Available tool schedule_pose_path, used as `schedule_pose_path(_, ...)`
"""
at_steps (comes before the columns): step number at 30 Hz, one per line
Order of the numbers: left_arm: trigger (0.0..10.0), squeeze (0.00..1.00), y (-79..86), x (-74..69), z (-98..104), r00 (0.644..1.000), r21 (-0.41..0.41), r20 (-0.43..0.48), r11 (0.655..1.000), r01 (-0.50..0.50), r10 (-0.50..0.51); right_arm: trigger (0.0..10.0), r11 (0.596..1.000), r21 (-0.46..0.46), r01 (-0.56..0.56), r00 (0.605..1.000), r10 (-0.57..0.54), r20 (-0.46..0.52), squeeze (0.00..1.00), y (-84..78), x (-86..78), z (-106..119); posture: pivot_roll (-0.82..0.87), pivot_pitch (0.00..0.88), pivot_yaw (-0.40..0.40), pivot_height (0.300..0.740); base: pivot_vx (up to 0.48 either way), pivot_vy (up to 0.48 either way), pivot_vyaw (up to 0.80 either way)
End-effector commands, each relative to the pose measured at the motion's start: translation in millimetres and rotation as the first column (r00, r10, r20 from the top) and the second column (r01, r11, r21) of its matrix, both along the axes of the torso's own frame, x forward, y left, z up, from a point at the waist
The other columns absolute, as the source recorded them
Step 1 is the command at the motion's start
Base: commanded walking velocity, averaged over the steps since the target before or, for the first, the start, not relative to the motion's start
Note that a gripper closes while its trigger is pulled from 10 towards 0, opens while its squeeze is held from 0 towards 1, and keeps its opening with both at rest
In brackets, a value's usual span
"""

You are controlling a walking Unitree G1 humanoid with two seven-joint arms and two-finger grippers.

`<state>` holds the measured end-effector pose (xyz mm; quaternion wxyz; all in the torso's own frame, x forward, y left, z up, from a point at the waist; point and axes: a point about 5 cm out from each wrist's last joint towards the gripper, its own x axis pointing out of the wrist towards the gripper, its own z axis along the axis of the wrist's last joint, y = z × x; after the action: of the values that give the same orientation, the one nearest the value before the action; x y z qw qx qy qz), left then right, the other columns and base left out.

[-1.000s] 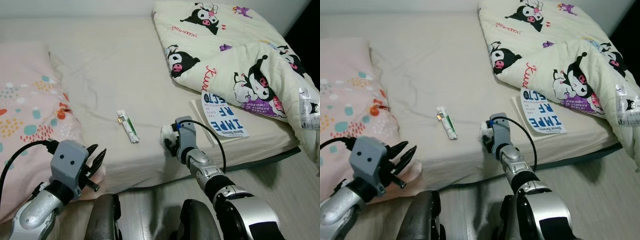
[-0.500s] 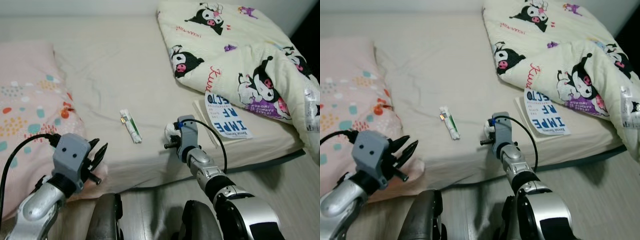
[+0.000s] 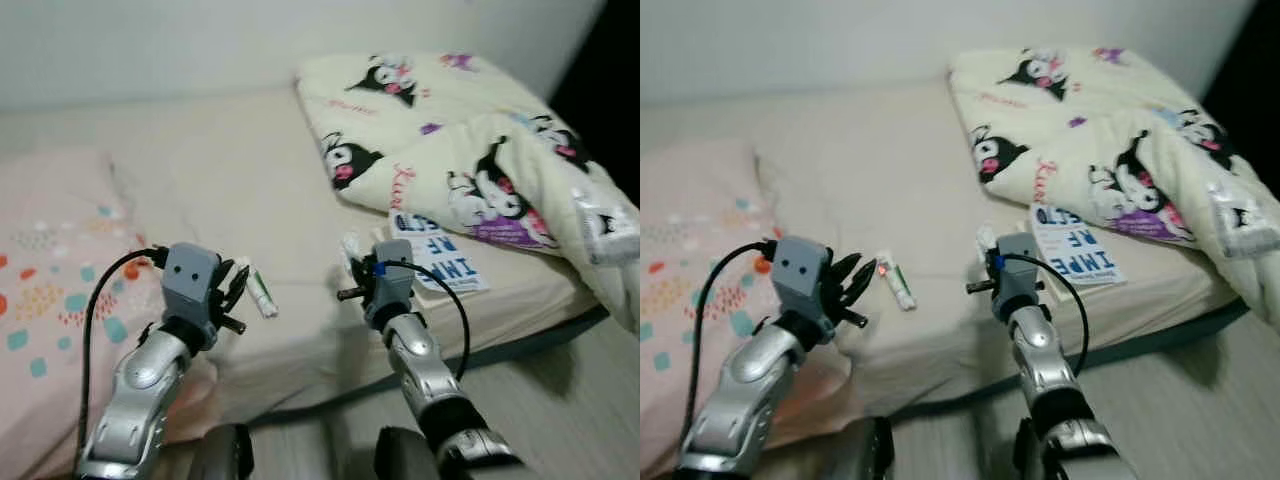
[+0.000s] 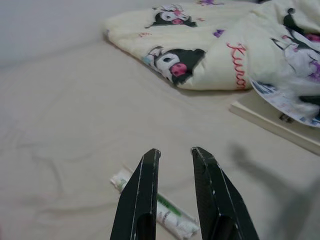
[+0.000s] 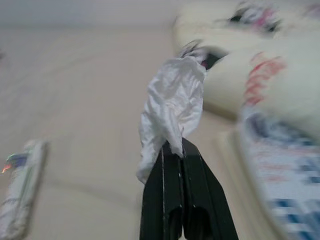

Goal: Clean up the room

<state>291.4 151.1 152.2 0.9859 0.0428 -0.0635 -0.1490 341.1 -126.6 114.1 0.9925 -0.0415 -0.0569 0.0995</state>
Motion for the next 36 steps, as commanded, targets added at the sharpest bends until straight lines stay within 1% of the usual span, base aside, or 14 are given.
schedule_pose_path(1,10.0,0.0,-4.4,5.4,-7.4,1.0,-0.002,-0.026,1.0,-0.018,0.018,10.0,1.0,-0.015,0.012,1.0,-0.012,0.013,0.0,-2.6,-9.4,-2.9,0.04,0.012,0.018,0.586,0.0,0.0,0.0)
schedule_pose_path(4,10.0,0.0,-6.9,8.3,-7.4,1.0,-0.005,-0.019,1.0,-0.023,0.022,10.0,1.0,-0.009,0.02,1.0,-0.02,0.013,0.0,-5.1,-13.2,-4.6,0.03,0.005,0.024,0.586,0.0,0.0,0.0)
schedule_pose_path(6,10.0,0.0,-11.3,14.0,-7.9,0.999,0.008,-0.004,0.999,-0.05,0.05,10.0,0.999,-0.009,0.047,0.998,-0.047,0.03,0.0,-11.1,-22.2,-7.8,0.03,0.0,0.026,0.59,0.0,0.0,0.0)
schedule_pose_path(7,10.0,0.0,-11.3,14.0,-7.9,0.999,0.008,-0.004,0.999,-0.05,0.05,10.0,0.999,-0.009,0.047,0.998,-0.047,0.03,0.0,-11.1,-22.2,-7.8,0.03,0.0,0.026,0.59,0.0,0.0,0.0)
schedule_pose_path(8,10.0,0.0,-12.7,17.3,-10.3,0.997,0.014,-0.006,0.997,-0.076,0.076,10.0,0.997,-0.019,0.076,0.997,-0.076,0.035,0.0,-13.3,-29.1,-8.6,0.03,0.0,0.027,0.6,0.0,0.0,0.0)
schedule_pose_path(11,10.0,0.0,-14.7,17.5,-10.8,0.997,-0.006,-0.011,0.997,-0.071,0.071,10.0,0.996,-0.029,0.081,0.997,-0.08,0.021,0.0,-11.2,-32.6,-9.7,0.03,0.0,0.027,0.61,0.0,0.0,0.0)
schedule_pose_path(12,10.0,0.0,-16.8,15.5,-12.6,0.997,0.004,-0.012,0.997,-0.072,0.072,10.0,0.996,-0.041,0.073,0.997,-0.073,0.01,0.0,-9.1,-34.2,-10.7,0.04,0.001,0.025,0.62,0.0,0.0,0.0)
schedule_pose_path(17,10.0,0.0,-17.6,13.2,-15.6,0.998,0.014,-0.017,0.998,-0.068,0.068,10.0,0.996,-0.042,0.073,0.997,-0.072,0.003,0.0,-8.5,-34.8,-10.9,0.04,0.003,0.018,0.635,0.0,0.0,0.0)
schedule_pose_path(20,10.0,0.0,-14.7,10.3,-19.7,0.997,0.015,-0.025,0.997,-0.073,0.073,10.0,0.997,-0.045,0.066,0.998,-0.066,-0.005,0.0,-7.1,-35.9,-10.5,0.05,0.005,0.007,0.65,0.0,0.0,0.0)
schedule_pose_path(22,10.0,0.0,-14.7,10.3,-19.7,0.997,0.015,-0.025,0.997,-0.073,0.073,10.0,0.997,-0.045,0.066,0.998,-0.066,-0.005,0.0,-7.1,-35.9,-10.5,0.05,0.005,0.007,0.65,0.0,0.0,0.0)
schedule_pose_path(24,10.0,0.0,-11.9,9.8,-20.8,0.996,0.022,-0.026,0.996,-0.085,0.086,10.0,0.997,-0.05,0.059,0.998,-0.06,-0.014,0.0,-7.0,-35.6,-11.5,0.06,0.005,-0.003,0.665,0.0,0.0,0.0)
schedule_pose_path(27,10.0,0.0,-10.9,9.7,-21.2,0.995,0.022,-0.025,0.996,-0.091,0.092,10.0,0.997,-0.047,0.059,0.998,-0.06,-0.018,0.0,-7.2,-35.5,-11.5,0.06,0.005,-0.003,0.67,0.0,0.0,0.0)
schedule_pose_path(29,10.0,0.0,-8.6,9.2,-22.2,0.994,0.025,-0.021,0.994,-0.103,0.103,10.0,0.997,-0.043,0.066,0.997,-0.068,-0.029,0.0,-7.9,-36.2,-9.9,0.06,0.002,-0.008,0.685,0.0,0.0,0.0)
schedule_pose_path(36,10.0,0.0,-5.7,8.3,-22.5,0.993,0.03,-0.019,0.993,-0.112,0.113,10.0,0.997,-0.041,0.069,0.997,-0.071,-0.042,0.0,-9.7,-37.0,-10.9,0.07,0.0,-0.008,0.71,0.0,0.0,0.0)
